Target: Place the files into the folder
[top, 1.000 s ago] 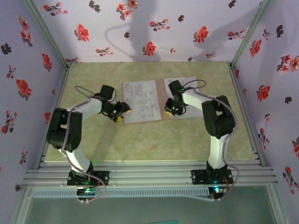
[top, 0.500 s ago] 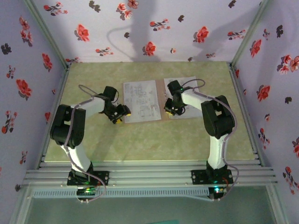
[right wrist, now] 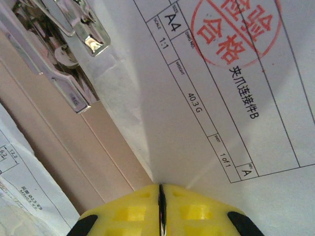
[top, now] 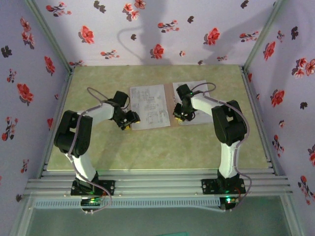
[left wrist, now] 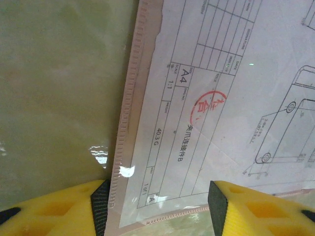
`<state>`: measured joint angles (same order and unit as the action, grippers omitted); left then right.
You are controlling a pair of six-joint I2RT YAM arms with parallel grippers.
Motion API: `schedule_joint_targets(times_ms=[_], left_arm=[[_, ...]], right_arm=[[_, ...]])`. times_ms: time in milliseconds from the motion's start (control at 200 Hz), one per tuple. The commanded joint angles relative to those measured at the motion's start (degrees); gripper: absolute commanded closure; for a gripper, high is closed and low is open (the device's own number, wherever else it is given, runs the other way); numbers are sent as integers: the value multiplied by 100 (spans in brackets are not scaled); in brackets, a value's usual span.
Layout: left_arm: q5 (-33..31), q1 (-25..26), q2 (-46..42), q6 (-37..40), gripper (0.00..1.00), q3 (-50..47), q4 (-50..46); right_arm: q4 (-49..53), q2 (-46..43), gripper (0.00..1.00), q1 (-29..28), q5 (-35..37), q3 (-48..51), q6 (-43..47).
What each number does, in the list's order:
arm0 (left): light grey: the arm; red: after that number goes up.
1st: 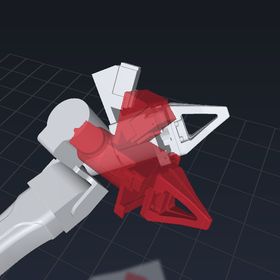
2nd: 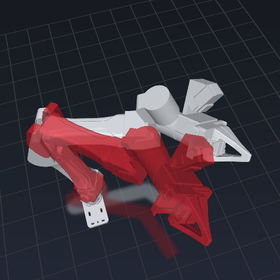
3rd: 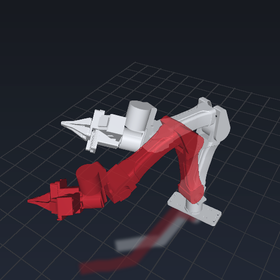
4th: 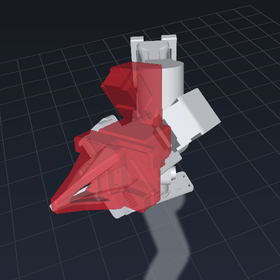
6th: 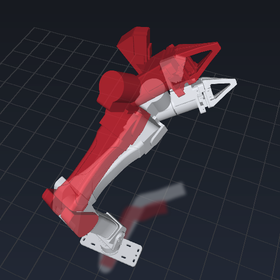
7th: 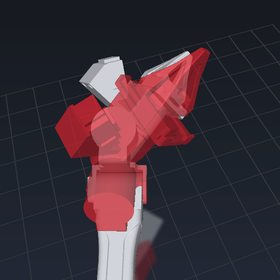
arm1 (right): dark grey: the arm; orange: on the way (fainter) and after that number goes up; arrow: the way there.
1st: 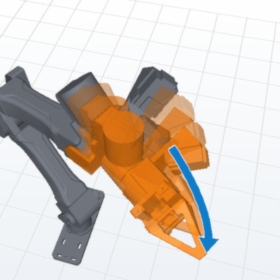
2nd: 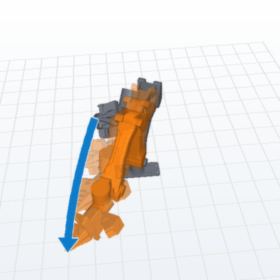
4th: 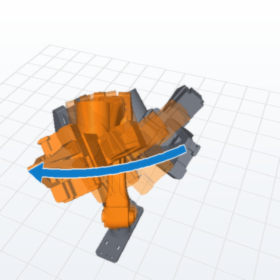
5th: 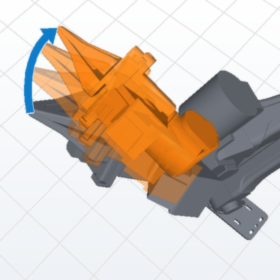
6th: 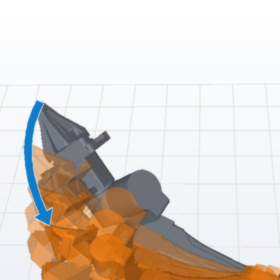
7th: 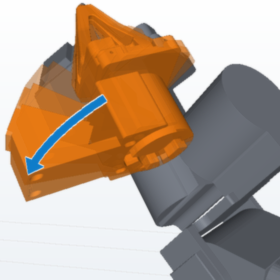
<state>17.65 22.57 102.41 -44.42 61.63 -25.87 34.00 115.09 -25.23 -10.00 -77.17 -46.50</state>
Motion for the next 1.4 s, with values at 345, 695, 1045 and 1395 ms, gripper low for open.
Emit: schedule_joint_targets(times_ms=[345,695,1045,1395], left_arm=[[396,244,-1064,-225,57,340,336],[133,338,-800,387,98,797,-458],[-1109,308,-1163,1880,100,1528,-2252],[-1763,208,-1420,2904,100,2238,-3514]], right_arm=[[801,774,92,-25,266,369,185],[591,647,88,-1,94,342,231],[466,-707,53,81,19,-199,311],[-477,-1398,58,1014,-141,1274,238]])
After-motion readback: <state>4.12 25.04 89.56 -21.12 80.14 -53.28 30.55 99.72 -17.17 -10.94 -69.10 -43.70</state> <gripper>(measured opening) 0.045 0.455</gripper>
